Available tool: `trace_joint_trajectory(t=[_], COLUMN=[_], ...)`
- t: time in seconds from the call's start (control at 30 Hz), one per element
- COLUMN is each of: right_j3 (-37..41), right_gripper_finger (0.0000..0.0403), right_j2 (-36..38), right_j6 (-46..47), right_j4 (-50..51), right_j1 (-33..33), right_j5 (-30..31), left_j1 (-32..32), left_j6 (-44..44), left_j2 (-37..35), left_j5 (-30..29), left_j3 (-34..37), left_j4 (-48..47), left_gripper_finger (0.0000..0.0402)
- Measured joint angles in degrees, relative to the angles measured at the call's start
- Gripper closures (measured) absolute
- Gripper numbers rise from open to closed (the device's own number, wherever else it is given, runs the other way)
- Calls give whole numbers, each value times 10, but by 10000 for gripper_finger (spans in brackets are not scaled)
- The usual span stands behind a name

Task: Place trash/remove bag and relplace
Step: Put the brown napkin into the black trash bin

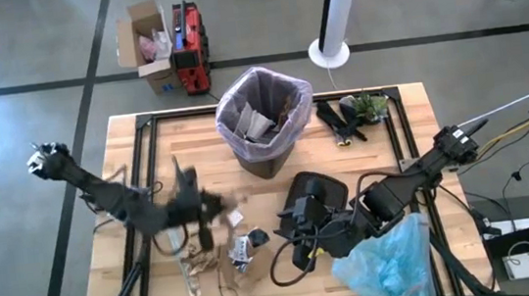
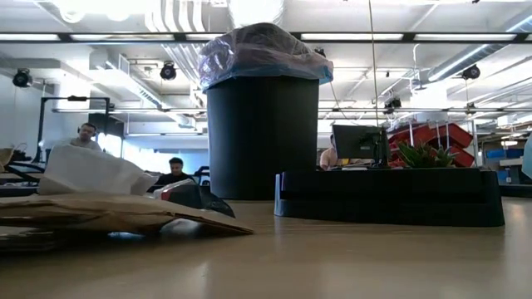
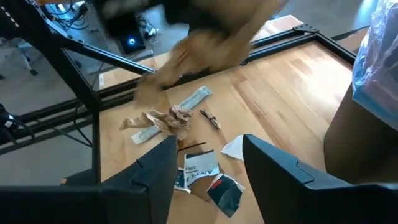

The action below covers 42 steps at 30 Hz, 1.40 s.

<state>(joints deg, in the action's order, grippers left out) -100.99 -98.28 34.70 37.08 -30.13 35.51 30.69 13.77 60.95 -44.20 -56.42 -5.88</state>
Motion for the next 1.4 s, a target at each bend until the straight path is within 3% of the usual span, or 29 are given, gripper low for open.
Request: trace_joint_trajectory(t=[0.3, 0.43, 0.67, 0.87, 1.23, 1.4], right_j3=[0, 0, 0, 0, 0, 0], right_gripper_finger=[237, 244, 254, 255, 240, 238], right_j2=[-10, -23, -50, -63, -74, -74], right_j6=[15, 13, 20, 32, 56, 62], right_j4=[-51, -85, -107, -127, -126, -125], right_j1=[0, -3, -10, -14, -33, -37], right_j5=[5, 6, 5, 4, 5, 5], left_j1=[-229, -310, -412, -463, -481, -481], left_j6=[18, -7, -89, -105, -86, -86], left_j2=[-3, 34, 151, 245, 316, 309], left_j5=[209, 227, 269, 268, 239, 238], left_j3=[-19, -93, -266, -340, -339, -339], left_j4=[115, 53, -159, -286, -275, -267], left_gripper_finger=[400, 400, 400, 398, 398, 367])
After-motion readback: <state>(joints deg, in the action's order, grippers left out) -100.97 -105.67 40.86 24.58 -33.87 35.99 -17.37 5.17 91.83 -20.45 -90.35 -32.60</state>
